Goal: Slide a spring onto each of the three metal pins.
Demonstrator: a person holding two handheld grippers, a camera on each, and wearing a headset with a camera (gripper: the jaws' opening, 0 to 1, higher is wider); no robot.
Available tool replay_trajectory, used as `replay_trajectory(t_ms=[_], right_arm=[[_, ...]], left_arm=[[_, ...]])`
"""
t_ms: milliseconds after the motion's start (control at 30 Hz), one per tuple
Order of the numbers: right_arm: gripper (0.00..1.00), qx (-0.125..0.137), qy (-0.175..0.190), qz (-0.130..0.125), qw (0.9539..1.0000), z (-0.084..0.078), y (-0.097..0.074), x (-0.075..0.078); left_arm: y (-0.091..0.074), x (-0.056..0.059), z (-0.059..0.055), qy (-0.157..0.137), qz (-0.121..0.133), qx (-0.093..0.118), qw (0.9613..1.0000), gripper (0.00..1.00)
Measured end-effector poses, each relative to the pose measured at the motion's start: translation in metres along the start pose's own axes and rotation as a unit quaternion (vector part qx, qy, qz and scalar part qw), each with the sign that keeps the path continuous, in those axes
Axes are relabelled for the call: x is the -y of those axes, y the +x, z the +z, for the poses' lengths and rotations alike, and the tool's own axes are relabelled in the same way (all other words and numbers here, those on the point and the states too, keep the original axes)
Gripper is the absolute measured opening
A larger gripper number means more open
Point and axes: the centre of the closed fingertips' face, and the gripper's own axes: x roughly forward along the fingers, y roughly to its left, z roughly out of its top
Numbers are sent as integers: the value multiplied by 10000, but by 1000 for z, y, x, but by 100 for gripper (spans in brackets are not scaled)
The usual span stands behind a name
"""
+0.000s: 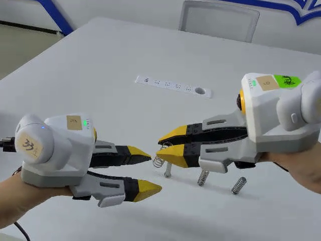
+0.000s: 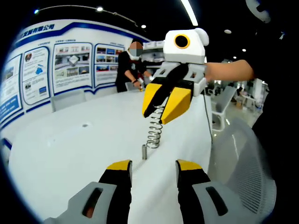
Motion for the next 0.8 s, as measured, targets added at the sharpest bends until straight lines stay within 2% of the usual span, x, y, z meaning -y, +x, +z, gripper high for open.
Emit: replay_trajectory(t_ms=[67, 267, 400, 600, 800], right_arm=[[11, 30, 13, -224, 9997, 0, -3, 11], [11, -67, 98, -544, 9984, -7, -4, 33], [11, -255, 177, -728, 9969, -21, -2, 46], [11, -428, 353, -853, 9948, -38, 5, 58], [11, -654, 500, -930, 9923, -59, 13, 68]], left_arm=[[-2, -2, 0, -23, 45, 41, 10000, 40], [-3, -3, 2, -101, 48, 96, 9999, 45], [-4, -8, -4, -69, 142, -27, 9999, 47], [-7, -13, -5, -209, 242, 27, 9995, 53], [-9, -15, -15, -309, 289, -128, 9990, 62]])
